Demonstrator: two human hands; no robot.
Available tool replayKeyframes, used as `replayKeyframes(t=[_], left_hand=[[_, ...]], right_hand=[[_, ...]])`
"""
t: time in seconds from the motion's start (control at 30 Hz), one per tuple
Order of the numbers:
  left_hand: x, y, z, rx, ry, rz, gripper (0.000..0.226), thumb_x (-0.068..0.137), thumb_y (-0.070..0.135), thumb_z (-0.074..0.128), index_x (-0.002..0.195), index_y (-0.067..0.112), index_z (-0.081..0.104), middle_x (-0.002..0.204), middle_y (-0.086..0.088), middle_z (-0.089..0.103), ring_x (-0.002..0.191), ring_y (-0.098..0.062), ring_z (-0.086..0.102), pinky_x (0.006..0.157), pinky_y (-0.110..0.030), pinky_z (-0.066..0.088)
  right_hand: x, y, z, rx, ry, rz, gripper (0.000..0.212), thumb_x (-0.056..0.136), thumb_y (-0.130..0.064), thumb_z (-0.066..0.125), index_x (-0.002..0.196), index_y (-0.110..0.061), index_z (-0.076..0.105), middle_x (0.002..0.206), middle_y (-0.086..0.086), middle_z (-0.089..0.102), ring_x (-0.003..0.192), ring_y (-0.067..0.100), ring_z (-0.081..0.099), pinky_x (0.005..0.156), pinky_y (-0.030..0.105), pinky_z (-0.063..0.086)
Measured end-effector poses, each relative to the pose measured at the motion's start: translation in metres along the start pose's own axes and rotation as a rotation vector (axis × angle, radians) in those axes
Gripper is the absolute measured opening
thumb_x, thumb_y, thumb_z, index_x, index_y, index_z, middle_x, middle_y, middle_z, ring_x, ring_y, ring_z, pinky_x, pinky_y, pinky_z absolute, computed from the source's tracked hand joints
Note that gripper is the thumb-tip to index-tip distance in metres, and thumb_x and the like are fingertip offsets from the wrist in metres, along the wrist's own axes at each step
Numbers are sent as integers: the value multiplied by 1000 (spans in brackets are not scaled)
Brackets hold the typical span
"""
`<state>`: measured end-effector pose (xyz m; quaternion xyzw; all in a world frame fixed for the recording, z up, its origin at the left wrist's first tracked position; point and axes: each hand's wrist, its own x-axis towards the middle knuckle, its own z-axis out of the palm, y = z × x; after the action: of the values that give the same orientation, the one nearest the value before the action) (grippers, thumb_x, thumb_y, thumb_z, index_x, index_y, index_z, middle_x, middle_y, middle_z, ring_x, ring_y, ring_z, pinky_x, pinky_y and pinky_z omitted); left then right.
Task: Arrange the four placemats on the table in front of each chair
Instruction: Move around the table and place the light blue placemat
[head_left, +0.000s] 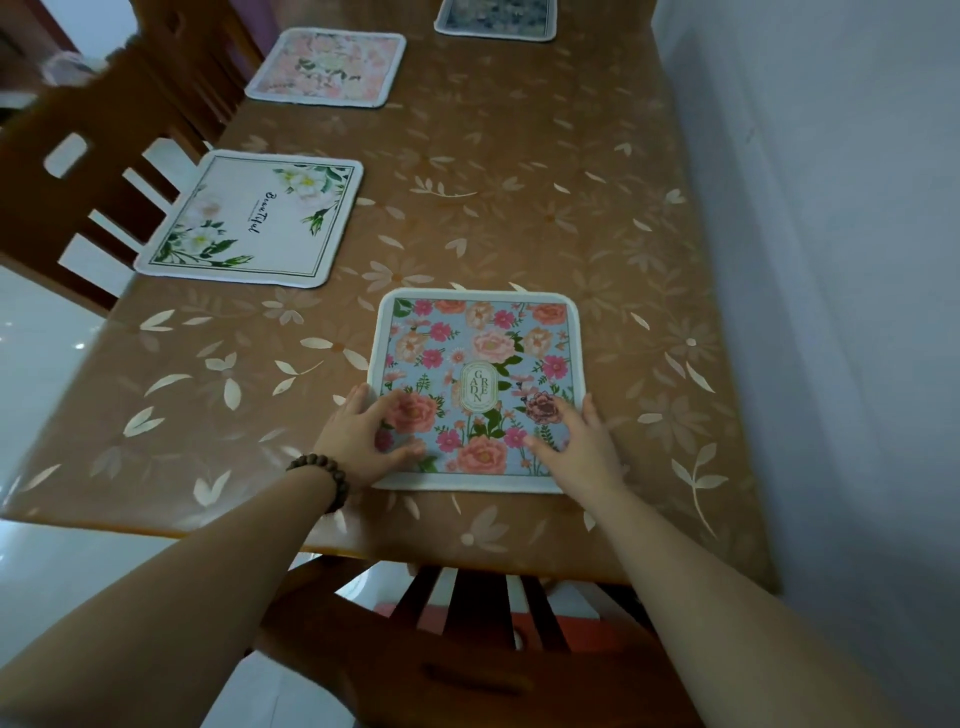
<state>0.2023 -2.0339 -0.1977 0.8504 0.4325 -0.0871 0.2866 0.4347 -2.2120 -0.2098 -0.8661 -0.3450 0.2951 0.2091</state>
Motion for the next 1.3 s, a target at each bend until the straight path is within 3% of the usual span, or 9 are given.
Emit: replayKeyframes(t=[0.1, 0.37, 0.6, 0.8, 1.2, 1.3], left_hand=[[-10, -11, -4, -11, -21, -10, 104, 59, 81, 47, 147, 33, 21, 156, -11, 11, 140, -33, 20, 111, -49, 28], [-33, -14, 4, -3, -108, 56, 96, 63, 81, 54, 144, 39, 25, 153, -3, 16, 135, -32, 28, 105, -52, 36], [-54, -12, 0, -46, -200, 87, 110, 45, 91, 50, 138, 35, 35, 129, 2, 36, 116, -21, 47, 96, -42, 47], [-58, -14, 0, -44, -212, 65, 100, 62, 74, 63, 144, 28, 29, 142, -1, 32, 123, -21, 43, 99, -38, 44], [-60, -12, 0, -26, -190, 39, 96, 70, 66, 65, 146, 24, 25, 148, -5, 28, 128, -25, 39, 102, -42, 42], [-60, -10, -1, 11, -192, 24, 92, 73, 65, 63, 146, 24, 24, 149, -6, 27, 129, -26, 39, 102, -44, 42]], right_hand=[[-13, -4, 9, -11, -3, -7, 78, 82, -57, 59, 147, -31, 25, 159, 5, 0, 135, 30, 36, 105, 46, 38], [-61, 7, 18, 30, -7, 73, 80, 82, -53, 63, 147, -29, 24, 159, 5, -2, 138, 29, 30, 106, 43, 37], [-84, 9, 24, 35, -9, 114, 79, 82, -49, 65, 147, -28, 25, 159, 4, -4, 140, 30, 24, 106, 44, 37], [-84, 4, 23, 11, -5, 108, 81, 82, -50, 65, 147, -25, 25, 159, 7, -2, 142, 30, 20, 109, 42, 32], [-89, 1, 23, -4, -27, 109, 78, 83, -47, 65, 147, -26, 26, 159, 8, -1, 141, 30, 24, 109, 47, 33], [-88, 1, 18, -10, -54, 125, 76, 85, -47, 62, 147, -26, 25, 159, 6, 0, 137, 30, 32, 107, 46, 35]])
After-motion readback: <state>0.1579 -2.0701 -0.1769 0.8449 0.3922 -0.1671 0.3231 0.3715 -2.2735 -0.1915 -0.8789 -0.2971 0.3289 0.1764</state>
